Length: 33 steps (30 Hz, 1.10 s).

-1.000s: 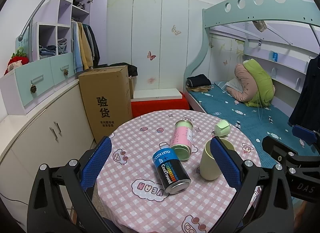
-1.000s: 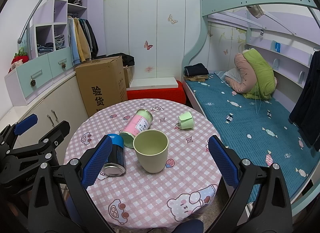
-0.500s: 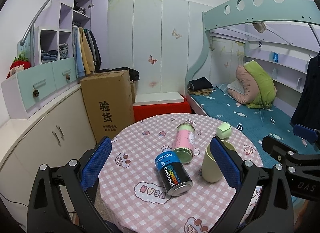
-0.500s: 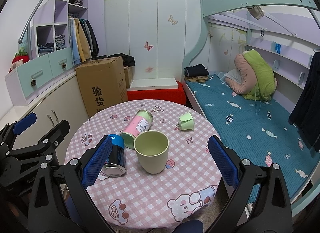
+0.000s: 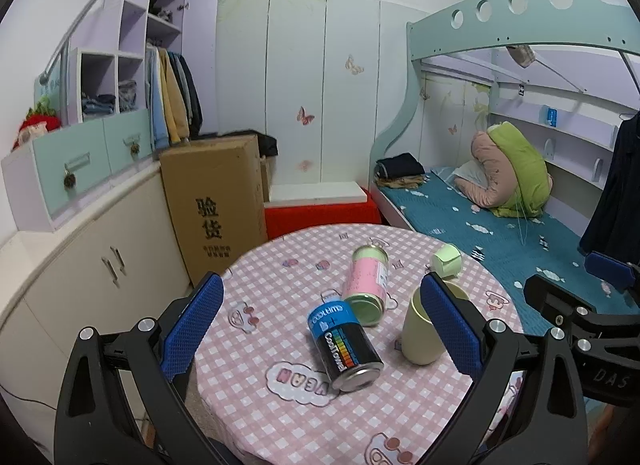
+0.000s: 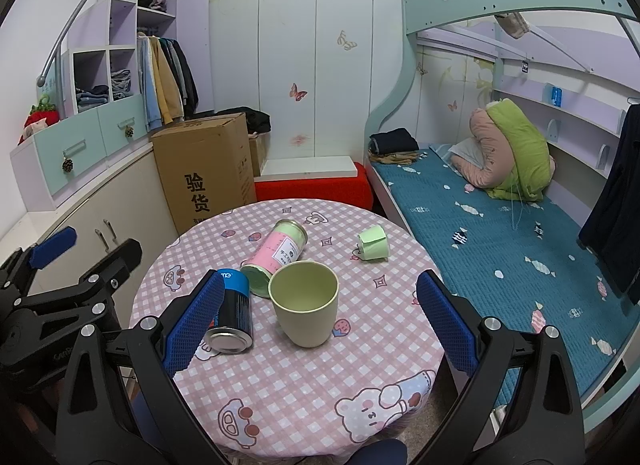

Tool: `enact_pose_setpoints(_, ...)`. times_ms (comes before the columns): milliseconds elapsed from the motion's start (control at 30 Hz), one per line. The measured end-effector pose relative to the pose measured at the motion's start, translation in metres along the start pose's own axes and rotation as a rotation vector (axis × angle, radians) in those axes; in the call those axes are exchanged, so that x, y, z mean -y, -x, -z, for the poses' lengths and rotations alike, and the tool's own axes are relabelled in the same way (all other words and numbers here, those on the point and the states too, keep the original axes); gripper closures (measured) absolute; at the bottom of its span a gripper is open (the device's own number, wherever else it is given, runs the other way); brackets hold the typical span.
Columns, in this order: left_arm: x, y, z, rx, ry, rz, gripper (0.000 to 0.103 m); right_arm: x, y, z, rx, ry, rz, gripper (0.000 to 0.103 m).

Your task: Flip cup upright

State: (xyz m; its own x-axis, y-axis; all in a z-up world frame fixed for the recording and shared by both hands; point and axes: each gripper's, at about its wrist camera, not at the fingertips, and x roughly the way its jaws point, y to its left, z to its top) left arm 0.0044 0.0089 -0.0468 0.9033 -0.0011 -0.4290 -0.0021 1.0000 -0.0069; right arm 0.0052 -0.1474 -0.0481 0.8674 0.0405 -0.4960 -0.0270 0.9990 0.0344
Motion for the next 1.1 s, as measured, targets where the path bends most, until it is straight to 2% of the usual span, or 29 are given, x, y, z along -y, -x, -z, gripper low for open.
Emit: enact_pose_setpoints(1100,-0.0009,0.0028,0.0029,0.021,-0.007,-0.034,0.008,0.0022,-0.0016,0.0031,-0.011,-0.005,0.004,0.006)
